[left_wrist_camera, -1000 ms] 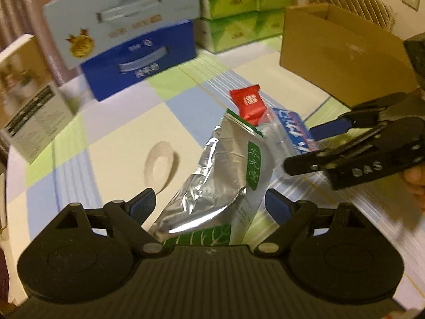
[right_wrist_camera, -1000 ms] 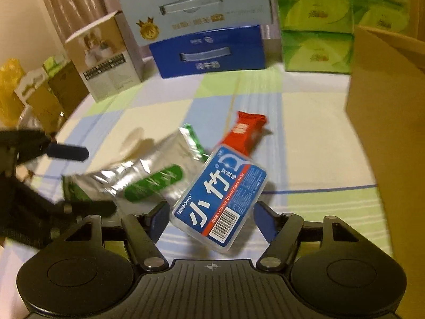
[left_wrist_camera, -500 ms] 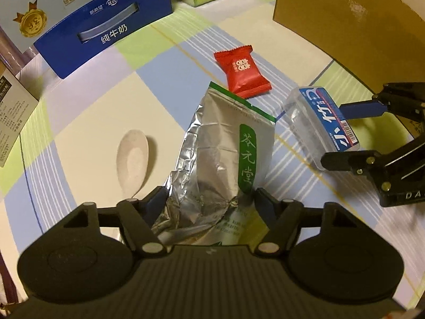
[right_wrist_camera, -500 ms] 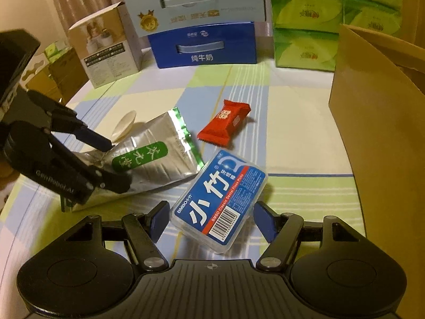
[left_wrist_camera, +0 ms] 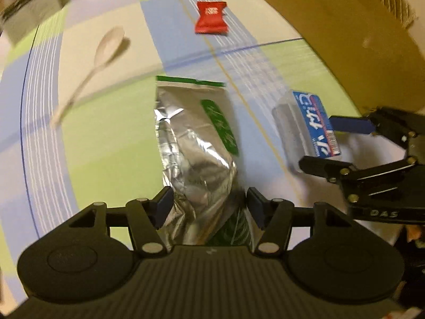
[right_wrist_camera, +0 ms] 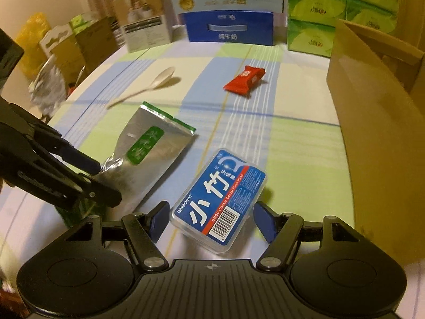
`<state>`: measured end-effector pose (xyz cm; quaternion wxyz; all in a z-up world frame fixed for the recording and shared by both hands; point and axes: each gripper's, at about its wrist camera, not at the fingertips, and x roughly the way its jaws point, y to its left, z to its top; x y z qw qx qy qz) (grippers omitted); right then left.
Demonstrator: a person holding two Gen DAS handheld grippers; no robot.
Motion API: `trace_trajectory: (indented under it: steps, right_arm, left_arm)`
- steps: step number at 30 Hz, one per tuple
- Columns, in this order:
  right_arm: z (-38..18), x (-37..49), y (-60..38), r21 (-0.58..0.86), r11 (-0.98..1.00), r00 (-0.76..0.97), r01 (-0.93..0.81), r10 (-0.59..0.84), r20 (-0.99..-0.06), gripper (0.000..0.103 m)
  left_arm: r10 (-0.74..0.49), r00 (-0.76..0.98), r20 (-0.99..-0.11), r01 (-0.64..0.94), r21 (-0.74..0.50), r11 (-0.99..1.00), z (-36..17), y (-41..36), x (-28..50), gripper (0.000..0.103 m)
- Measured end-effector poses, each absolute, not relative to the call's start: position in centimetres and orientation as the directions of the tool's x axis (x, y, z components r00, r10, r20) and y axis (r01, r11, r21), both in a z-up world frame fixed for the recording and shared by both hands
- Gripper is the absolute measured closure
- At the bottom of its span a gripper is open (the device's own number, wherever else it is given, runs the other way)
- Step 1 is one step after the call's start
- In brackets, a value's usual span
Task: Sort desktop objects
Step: 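Grasp the silver tea bag with the left tool while the right grasps the blue box, then lift the tea bag with the left tool while the right lifts the blue box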
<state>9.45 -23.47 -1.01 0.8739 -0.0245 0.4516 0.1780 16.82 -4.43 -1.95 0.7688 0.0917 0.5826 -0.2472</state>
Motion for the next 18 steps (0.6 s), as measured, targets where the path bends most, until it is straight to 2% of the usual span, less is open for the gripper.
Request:
trace_trajectory:
  steps: [2,9,11,18]
  right_arm:
    - [-1.0,7.8,-23.5,0.101,0.932,0.536,-0.347,0.286,-0.795,0.036]
    - [-1.6,5.2,-23.2,0.071,0.937,0.573,-0.342,0.268,-0.774,0.031]
    - [-1.8,5.4,-22.9,0.063,0.936,0.571,-0.346,0.264,-0.777,0.029]
    - [-2.4,5.9,-23.1,0.057,0.945,0.574,-0.322,0.243,-0.782,0.029]
  left_arm:
    - [-0.289,0.208,-0.934,0.468,-0.164,0.868,-1.6,-4.1,15.0,0.049]
    - [-0.327,0.280,-0.902,0.355,-0.220,0.909,-1.0,-2.8,14.1,0.035]
    - [-0.323,0.286,-0.902,0.348,-0.216,0.912,-1.0,-2.8,15.0,0.028]
    - [-0.300,0.289,-0.909,0.330,-0.199,0.923,-2.1,-3.5,18.0,0.027]
